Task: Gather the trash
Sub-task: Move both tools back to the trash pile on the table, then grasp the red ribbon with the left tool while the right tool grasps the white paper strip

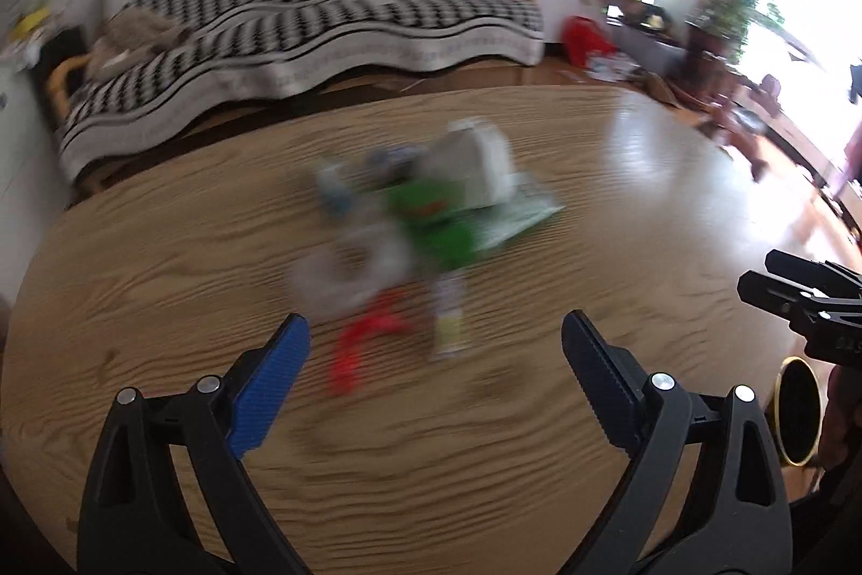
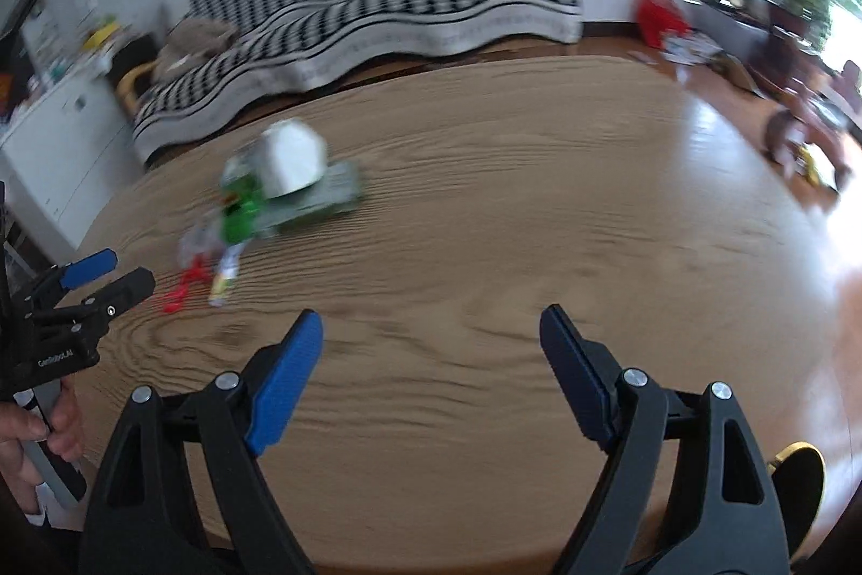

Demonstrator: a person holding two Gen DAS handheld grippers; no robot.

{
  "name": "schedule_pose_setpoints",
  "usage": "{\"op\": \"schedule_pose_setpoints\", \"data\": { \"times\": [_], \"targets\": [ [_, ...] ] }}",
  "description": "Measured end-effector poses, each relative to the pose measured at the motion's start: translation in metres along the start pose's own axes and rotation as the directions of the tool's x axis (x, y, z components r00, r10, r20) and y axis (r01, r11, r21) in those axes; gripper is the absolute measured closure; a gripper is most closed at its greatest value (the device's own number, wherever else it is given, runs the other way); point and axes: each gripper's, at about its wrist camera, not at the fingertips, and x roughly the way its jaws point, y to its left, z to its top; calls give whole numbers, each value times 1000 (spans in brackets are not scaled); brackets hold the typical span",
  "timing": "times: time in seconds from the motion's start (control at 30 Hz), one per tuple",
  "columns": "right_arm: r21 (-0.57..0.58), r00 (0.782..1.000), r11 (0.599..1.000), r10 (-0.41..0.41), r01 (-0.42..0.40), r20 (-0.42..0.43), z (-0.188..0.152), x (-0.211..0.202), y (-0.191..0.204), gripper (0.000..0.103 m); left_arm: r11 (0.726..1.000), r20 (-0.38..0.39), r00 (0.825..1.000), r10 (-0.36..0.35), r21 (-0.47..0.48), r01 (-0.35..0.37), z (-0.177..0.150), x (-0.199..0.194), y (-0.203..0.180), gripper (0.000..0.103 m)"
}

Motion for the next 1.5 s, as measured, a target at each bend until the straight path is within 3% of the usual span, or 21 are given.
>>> {"op": "schedule_pose_setpoints", "data": {
  "times": [0.17, 0.63, 0.87, 0.93, 0.97, 1.0, 1.03, 1.1, 1.5],
  "targets": [
    [-43, 998, 997, 56, -58, -33, 6, 33, 49, 23, 998, -48, 998, 41, -48, -44, -14, 15, 45, 11],
    [-114, 988, 988, 90, -104, -124, 16, 118, 126, 24, 997, -117, 991, 69, 27, -66, -29, 68, 58, 13],
    [-172, 989, 981, 72, -94, -131, 19, 142, 145, 33, 998, -125, 990, 61, 10, -61, -29, 78, 60, 39],
    [-204, 991, 975, 60, -84, -123, 20, 144, 150, 49, 998, -123, 990, 63, 8, -63, -26, 78, 58, 53],
    [-230, 992, 970, 47, -73, -115, 19, 144, 153, 61, 998, -124, 990, 64, 7, -63, -26, 79, 57, 58],
    [-246, 993, 967, 42, -69, -113, 19, 144, 154, 78, 998, -126, 990, 61, 5, -61, -25, 78, 56, 70],
    [-254, 992, 965, 44, -73, -115, 18, 143, 153, 85, 999, -130, 990, 52, -2, -53, -24, 78, 55, 81],
    [-231, 987, 967, 72, -103, -140, 17, 140, 146, 89, 999, -141, 989, 34, -13, -36, -24, 76, 53, 91],
    [-223, 982, 962, 128, -157, -137, 4, 75, 109, 90, 1000, -112, 994, 9, 11, -8, -14, 40, 20, 92]
  ]
}}
